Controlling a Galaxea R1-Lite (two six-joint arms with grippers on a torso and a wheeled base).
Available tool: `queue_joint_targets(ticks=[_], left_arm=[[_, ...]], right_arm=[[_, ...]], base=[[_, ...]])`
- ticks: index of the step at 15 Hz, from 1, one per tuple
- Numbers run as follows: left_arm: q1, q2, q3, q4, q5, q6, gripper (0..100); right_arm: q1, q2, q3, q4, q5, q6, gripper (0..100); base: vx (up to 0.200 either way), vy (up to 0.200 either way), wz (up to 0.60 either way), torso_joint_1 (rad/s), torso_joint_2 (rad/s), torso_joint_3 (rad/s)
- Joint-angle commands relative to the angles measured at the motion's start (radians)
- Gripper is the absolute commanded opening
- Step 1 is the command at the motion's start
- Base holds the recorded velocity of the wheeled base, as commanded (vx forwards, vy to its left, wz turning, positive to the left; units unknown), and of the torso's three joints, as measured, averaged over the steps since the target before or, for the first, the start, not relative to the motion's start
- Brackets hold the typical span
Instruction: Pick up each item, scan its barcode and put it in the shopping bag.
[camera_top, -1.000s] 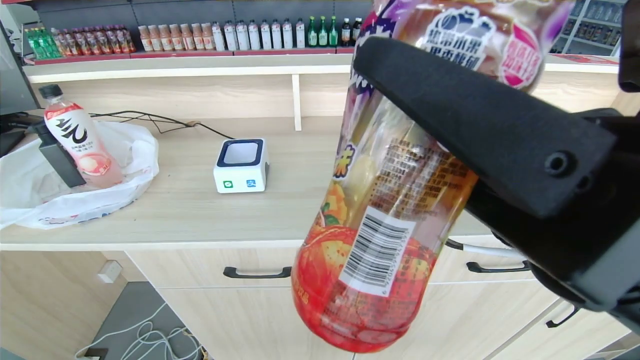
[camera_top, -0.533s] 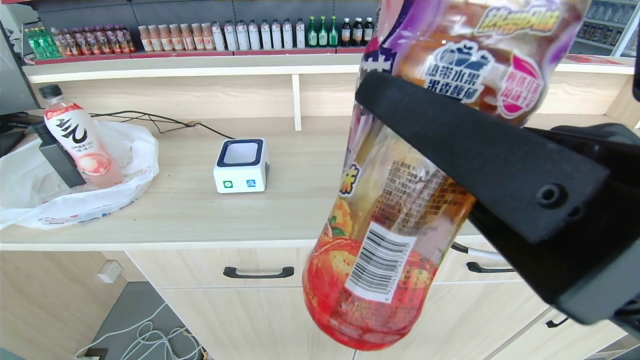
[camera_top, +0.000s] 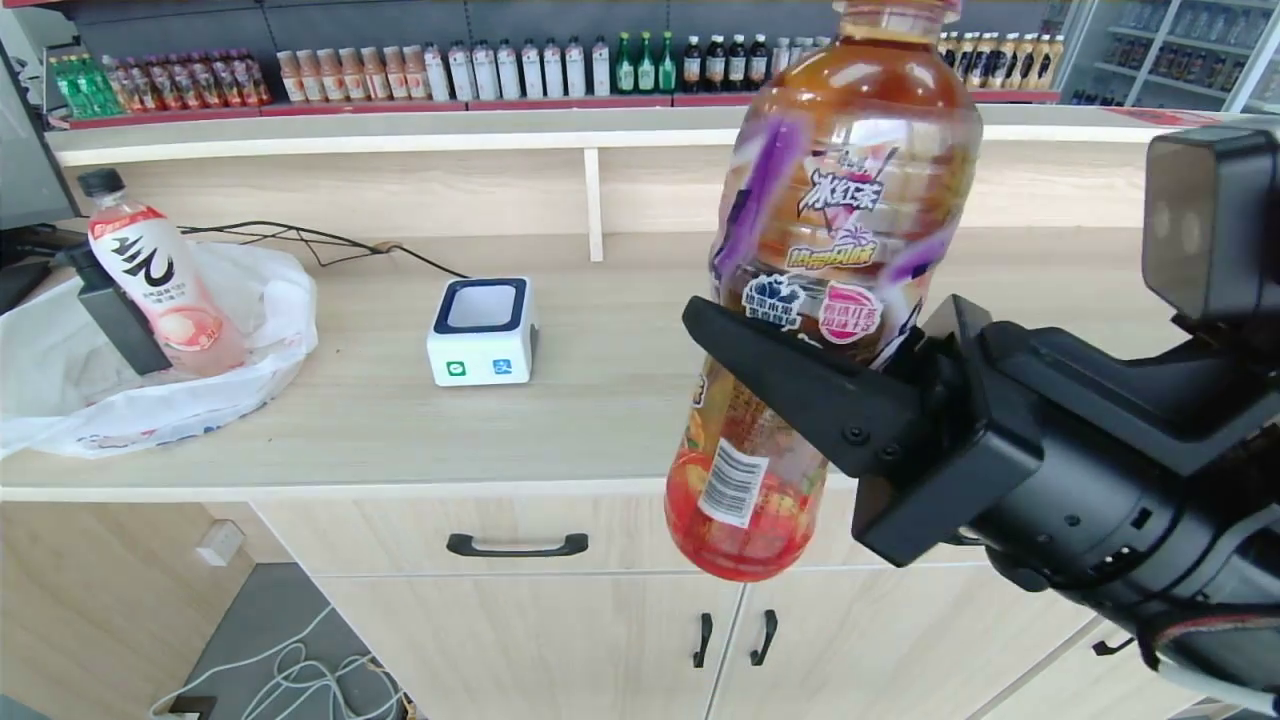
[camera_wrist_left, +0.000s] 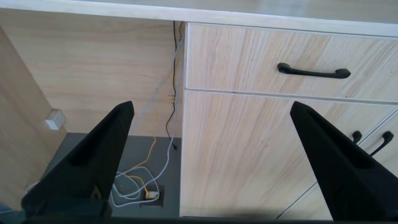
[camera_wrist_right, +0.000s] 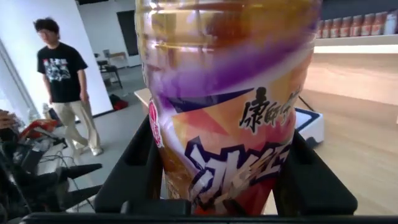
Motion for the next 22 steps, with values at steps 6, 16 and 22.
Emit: queue_joint_targets(ticks=[6,16,22], left_arm=[[0.000,0.000,0.000,0.000,0.000,0.000,100],[0.000,0.000,0.000,0.000,0.000,0.000,100],[0.000,0.000,0.000,0.000,0.000,0.000,100]], right_arm=[[-0.149,0.084,0.010,-0.008,-0.205,-0.126,0],[-0.222,0.124,-0.050,-0.047,-0.203,-0.100,0],[-0.265,0.143,-0.012,-0.113,-0.202,-0.065,0]], base=[[0.000,0.000,0.00,0.000,0.00,0.000],[0.000,0.000,0.00,0.000,0.00,0.000],[0.000,0.000,0.00,0.000,0.00,0.000]])
